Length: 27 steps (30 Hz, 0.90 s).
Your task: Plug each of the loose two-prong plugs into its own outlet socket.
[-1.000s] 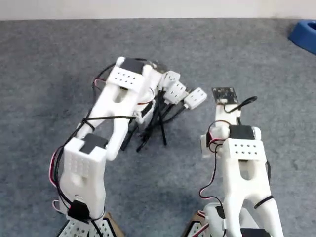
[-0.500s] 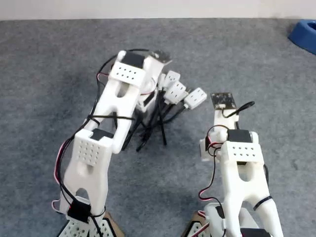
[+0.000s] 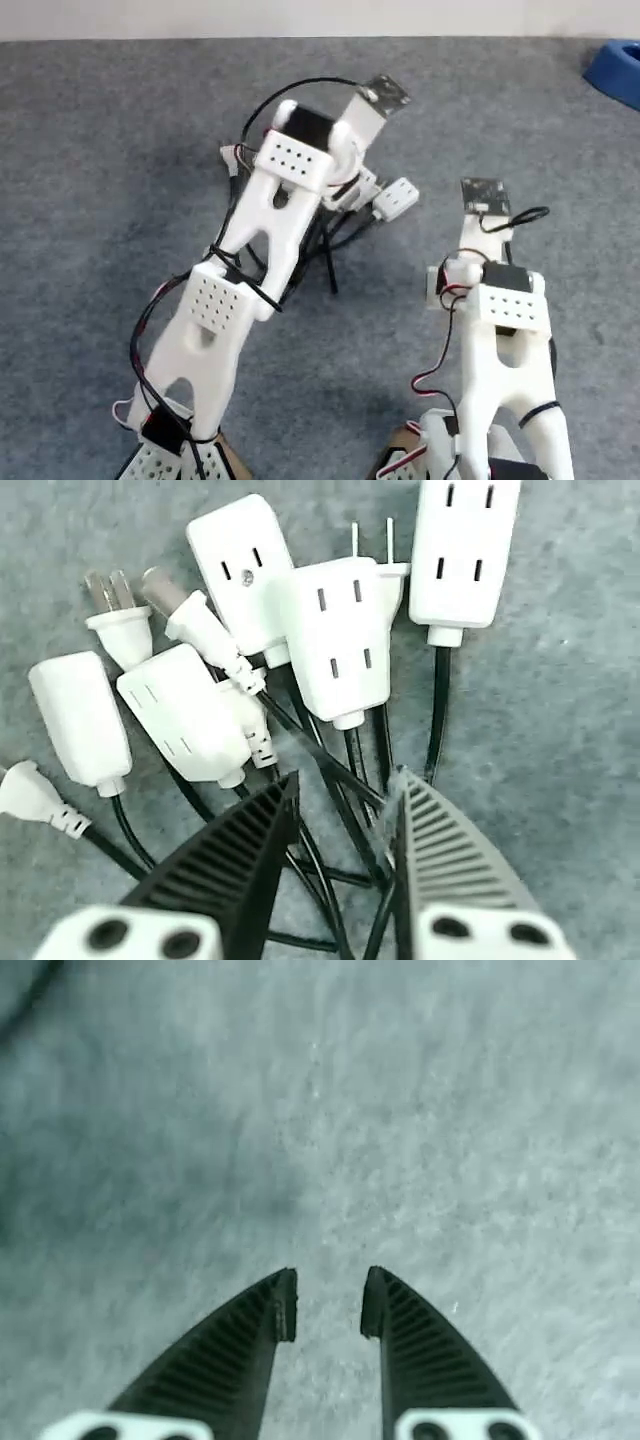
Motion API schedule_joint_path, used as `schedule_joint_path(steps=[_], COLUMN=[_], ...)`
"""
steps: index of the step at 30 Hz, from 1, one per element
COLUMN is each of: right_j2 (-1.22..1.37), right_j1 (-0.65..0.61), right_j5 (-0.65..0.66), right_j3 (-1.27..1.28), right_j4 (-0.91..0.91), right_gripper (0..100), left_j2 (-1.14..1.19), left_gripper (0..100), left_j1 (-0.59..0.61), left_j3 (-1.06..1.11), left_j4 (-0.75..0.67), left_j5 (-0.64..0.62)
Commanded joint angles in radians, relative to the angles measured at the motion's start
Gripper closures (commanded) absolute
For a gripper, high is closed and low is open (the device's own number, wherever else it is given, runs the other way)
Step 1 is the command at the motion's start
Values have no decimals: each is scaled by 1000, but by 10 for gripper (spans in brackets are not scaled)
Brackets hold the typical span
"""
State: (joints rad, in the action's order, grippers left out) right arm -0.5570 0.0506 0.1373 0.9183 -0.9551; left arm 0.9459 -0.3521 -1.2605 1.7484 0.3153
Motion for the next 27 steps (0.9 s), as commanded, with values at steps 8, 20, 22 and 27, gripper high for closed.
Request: schedule_joint_path(steps=[8, 20, 22, 27], right_j2=[357, 427, 360, 193], right_j1=[-160, 243, 352, 452], right_j5=[5, -89, -28, 44], right_j3=[-367, -464, -398, -191], right_j4=[36, -91, -88, -7], right_gripper=[703, 703, 703, 703], left_j2=[-134, -272, -240, -162], left_gripper=[838, 838, 816, 768], left_j1=[257, 59, 25, -59], left_j3=[47, 297, 298, 297], left_j4=[17, -48, -123, -321], left_j5=[-69, 101, 120, 160])
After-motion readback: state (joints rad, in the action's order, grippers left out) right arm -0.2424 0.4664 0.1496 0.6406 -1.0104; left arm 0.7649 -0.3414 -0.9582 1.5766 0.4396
